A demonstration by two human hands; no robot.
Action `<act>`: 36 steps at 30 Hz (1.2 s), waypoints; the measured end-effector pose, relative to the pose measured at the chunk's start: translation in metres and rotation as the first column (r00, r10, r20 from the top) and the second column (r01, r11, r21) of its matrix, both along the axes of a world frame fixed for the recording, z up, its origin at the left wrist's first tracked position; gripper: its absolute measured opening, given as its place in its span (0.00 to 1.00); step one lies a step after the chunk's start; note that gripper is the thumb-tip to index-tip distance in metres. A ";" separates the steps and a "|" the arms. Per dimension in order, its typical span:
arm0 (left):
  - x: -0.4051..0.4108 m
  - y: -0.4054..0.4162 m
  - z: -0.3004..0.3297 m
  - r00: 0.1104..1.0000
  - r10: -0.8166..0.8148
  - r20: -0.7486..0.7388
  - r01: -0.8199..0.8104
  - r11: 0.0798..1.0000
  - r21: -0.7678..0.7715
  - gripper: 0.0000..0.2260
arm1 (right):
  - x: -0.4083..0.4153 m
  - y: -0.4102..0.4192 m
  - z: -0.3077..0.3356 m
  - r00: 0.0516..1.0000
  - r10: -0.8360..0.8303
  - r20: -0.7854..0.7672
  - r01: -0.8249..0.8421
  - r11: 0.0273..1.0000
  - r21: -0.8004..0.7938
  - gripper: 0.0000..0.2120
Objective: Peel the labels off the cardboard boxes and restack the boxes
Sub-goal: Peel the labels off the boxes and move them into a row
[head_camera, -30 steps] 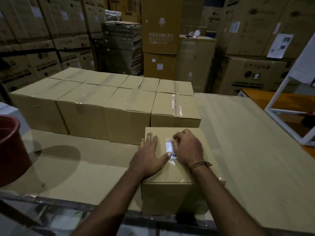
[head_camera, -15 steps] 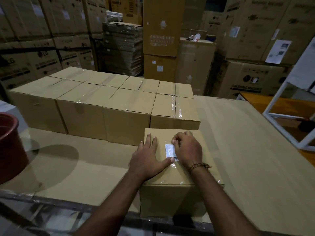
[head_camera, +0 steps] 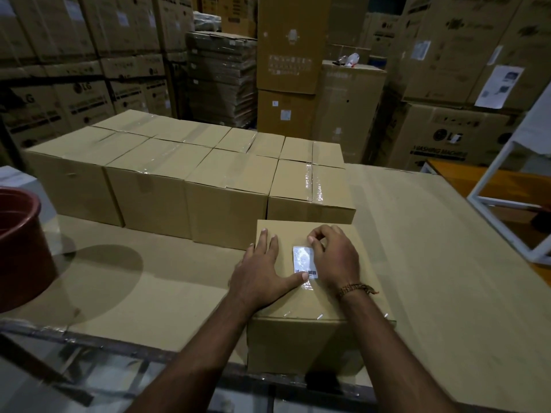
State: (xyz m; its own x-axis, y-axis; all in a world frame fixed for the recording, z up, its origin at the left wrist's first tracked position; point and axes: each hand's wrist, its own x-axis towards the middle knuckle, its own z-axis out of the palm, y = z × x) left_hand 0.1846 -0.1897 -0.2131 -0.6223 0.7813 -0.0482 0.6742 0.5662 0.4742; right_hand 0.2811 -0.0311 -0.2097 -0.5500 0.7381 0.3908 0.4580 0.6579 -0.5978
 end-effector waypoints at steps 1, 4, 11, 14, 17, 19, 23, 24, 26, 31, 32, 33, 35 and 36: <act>0.001 0.000 0.001 1.000 0.002 0.004 -0.002 1.000 0.001 0.54 | 0.000 0.000 -0.001 1.000 0.003 -0.013 -0.003 1.000 -0.004 0.06; 0.002 -0.001 0.003 1.000 0.003 0.010 -0.003 1.000 0.001 0.54 | 0.001 -0.002 0.001 1.000 0.003 -0.025 -0.004 1.000 -0.024 0.06; 0.001 -0.001 0.004 1.000 0.003 0.021 -0.003 1.000 -0.012 0.53 | 0.019 -0.002 0.015 0.977 0.213 -0.022 -0.210 0.928 -0.309 0.21; -0.001 -0.001 0.001 1.000 0.007 0.023 -0.007 1.000 0.007 0.54 | 0.035 0.004 0.027 0.952 0.306 0.006 -0.269 0.846 -0.460 0.47; -0.002 0.000 -0.001 1.000 0.003 0.015 -0.004 1.000 0.013 0.55 | 0.043 0.011 0.035 0.922 0.380 0.077 -0.285 0.800 -0.528 0.53; -0.003 0.000 -0.002 1.000 0.001 0.013 -0.001 1.000 0.018 0.55 | 0.042 0.013 0.035 0.900 0.412 0.145 -0.290 0.812 -0.507 0.43; -0.003 -0.001 -0.004 0.998 -0.006 0.070 0.002 0.999 0.054 0.54 | 0.037 0.010 0.038 0.870 0.414 0.268 -0.275 0.858 -0.434 0.29; -0.004 -0.002 -0.004 0.996 -0.013 0.090 0.008 0.998 0.066 0.54 | 0.036 0.009 0.040 0.856 0.420 0.302 -0.276 0.865 -0.420 0.29; -0.008 -0.003 -0.001 0.989 -0.039 0.140 0.030 0.997 0.064 0.54 | 0.033 0.009 0.042 0.833 0.419 0.361 -0.271 0.878 -0.394 0.30; -0.010 -0.004 0.012 0.971 -0.082 0.226 0.086 0.996 -0.004 0.59 | 0.024 0.006 0.047 0.785 0.404 0.470 -0.254 0.901 -0.351 0.27; -0.010 -0.005 0.012 0.970 -0.084 0.230 0.088 0.996 -0.008 0.59 | 0.023 0.005 0.049 0.778 0.404 0.481 -0.250 0.901 -0.353 0.26; -0.010 -0.005 0.013 0.969 -0.086 0.232 0.092 0.996 -0.013 0.59 | 0.022 0.005 0.050 0.774 0.405 0.487 -0.247 0.901 -0.356 0.25; -0.012 -0.005 0.014 0.964 -0.095 0.247 0.107 0.994 -0.036 0.60 | 0.023 0.006 0.051 0.768 0.412 0.491 -0.254 0.899 -0.356 0.24; -0.014 -0.004 0.015 0.960 -0.101 0.259 0.119 0.992 -0.051 0.61 | 0.025 0.006 0.050 0.767 0.420 0.486 -0.264 0.896 -0.358 0.23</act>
State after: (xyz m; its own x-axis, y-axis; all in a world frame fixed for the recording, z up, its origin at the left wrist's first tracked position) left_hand 0.1706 -0.1940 -0.1978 -0.4929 0.8340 -0.2479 0.5952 0.5310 0.6032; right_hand 0.3063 -0.0253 -0.1595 -0.8452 0.4873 -0.2197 0.5275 0.6942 -0.4897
